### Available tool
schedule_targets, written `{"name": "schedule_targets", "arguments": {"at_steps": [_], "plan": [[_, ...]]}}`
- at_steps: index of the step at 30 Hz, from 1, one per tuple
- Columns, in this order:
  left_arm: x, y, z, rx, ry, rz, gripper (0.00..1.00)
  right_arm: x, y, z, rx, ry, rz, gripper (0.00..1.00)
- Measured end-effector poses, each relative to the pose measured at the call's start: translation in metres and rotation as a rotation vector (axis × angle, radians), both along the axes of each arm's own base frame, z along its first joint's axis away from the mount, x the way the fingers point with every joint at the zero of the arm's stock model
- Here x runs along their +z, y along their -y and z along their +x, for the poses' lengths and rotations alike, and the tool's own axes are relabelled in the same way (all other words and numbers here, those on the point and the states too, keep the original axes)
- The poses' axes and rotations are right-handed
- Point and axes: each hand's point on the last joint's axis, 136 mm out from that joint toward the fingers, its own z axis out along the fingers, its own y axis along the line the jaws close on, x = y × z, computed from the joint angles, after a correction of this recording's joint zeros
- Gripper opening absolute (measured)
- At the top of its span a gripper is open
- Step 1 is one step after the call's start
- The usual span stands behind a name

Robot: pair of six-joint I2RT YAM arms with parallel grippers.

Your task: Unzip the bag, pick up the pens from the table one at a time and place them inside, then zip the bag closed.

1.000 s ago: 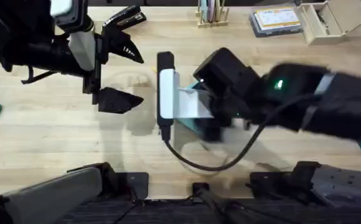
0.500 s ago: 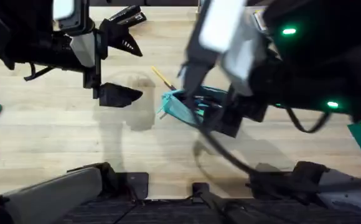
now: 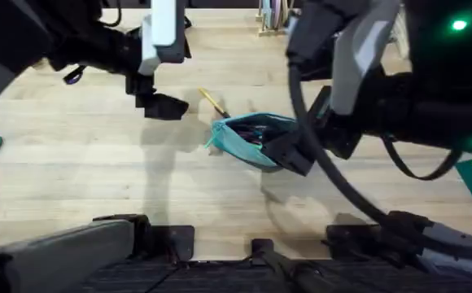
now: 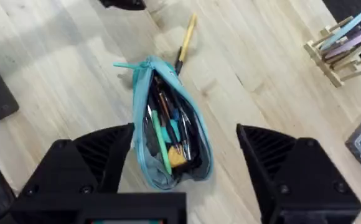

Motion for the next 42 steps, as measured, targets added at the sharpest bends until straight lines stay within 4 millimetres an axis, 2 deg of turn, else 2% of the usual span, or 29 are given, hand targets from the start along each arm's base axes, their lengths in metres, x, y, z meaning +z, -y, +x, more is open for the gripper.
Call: {"name": "schedule_targets", "arguments": {"at_steps": [4, 9, 20, 26, 33, 42], "plan": [[-0.020, -0.001, 0.016, 0.008, -0.026, 0.014, 0.990, -0.002, -0.002, 0.001, -0.002, -0.006, -0.001, 0.998], [-0.052, 0.004, 0.022, -0.003, -0.123, 0.028, 0.991, 0.000, -0.004, 0.002, 0.000, 0.000, 0.009, 0.998], [-0.088, 0.034, 0.042, -0.081, -0.225, 0.035, 0.991, 0.000, -0.004, 0.002, -0.001, -0.003, 0.012, 0.998], [-0.106, 0.044, 0.047, -0.088, -0.286, 0.035, 0.991, 0.000, -0.004, 0.002, -0.001, -0.003, 0.012, 0.998], [-0.133, 0.049, 0.039, -0.037, -0.417, 0.030, 0.991, 0.000, -0.004, 0.002, -0.001, -0.003, 0.012, 0.998], [-0.133, 0.051, 0.037, 0.004, -0.502, -0.008, 0.992, 0.000, -0.004, 0.002, -0.001, -0.002, 0.013, 0.998]]}}
